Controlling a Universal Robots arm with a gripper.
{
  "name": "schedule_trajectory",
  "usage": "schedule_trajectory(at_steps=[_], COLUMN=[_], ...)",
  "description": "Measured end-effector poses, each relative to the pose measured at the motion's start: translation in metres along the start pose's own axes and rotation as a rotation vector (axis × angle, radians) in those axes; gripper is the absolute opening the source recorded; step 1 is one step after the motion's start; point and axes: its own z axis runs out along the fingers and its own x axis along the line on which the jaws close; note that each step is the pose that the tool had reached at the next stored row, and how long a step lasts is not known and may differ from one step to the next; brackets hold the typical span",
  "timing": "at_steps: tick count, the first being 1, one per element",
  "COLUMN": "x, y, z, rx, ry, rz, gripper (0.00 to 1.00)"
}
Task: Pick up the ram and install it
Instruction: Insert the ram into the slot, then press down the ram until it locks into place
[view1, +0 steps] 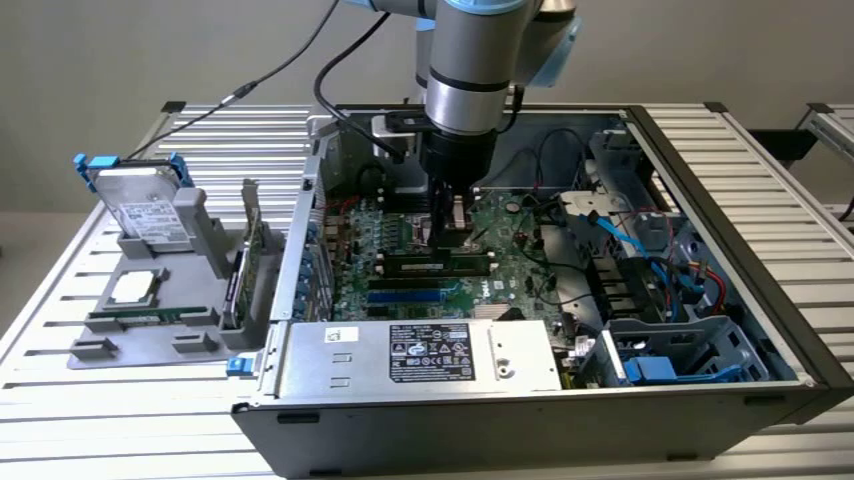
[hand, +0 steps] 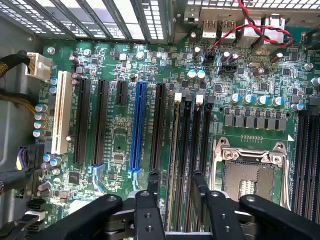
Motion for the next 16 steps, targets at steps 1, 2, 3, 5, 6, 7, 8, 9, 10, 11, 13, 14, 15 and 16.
schedule_trajectory(at_steps=[1, 2, 3, 5, 6, 7, 8, 9, 10, 11, 13, 14, 15, 16], x=[0.0, 0.0, 0.0, 0.0, 0.0, 0.0, 0.0, 0.0, 0.0, 0.0, 0.0, 0.0, 0.0, 0.0], y=[0.0, 0.0, 0.0, 0.0, 0.0, 0.0, 0.0, 0.0, 0.0, 0.0, 0.0, 0.0, 0.0, 0.0], z=[0.0, 0.0, 0.0, 0.0, 0.0, 0.0, 0.0, 0.0, 0.0, 0.0, 0.0, 0.0, 0.0, 0.0], rx=[0.0, 0.0, -0.0001, -0.0001, -0.0001, 0.0, 0.0, 0.0, 0.0, 0.0, 0.0, 0.0, 0.0, 0.0], ry=[0.0, 0.0, 0.0, 0.0, 0.0, 0.0, 0.0, 0.0, 0.0, 0.0, 0.0, 0.0, 0.0001, 0.0], rz=[0.0, 0.0, 0.0, 0.0, 0.0, 0.0, 0.0, 0.0, 0.0, 0.0, 0.0, 0.0, 0.0, 0.0], gripper=[0.31, 0.25, 0.18, 0.13, 0.1, 0.1, 0.1, 0.1, 0.1, 0.1, 0.1, 0.1, 0.1, 0.1])
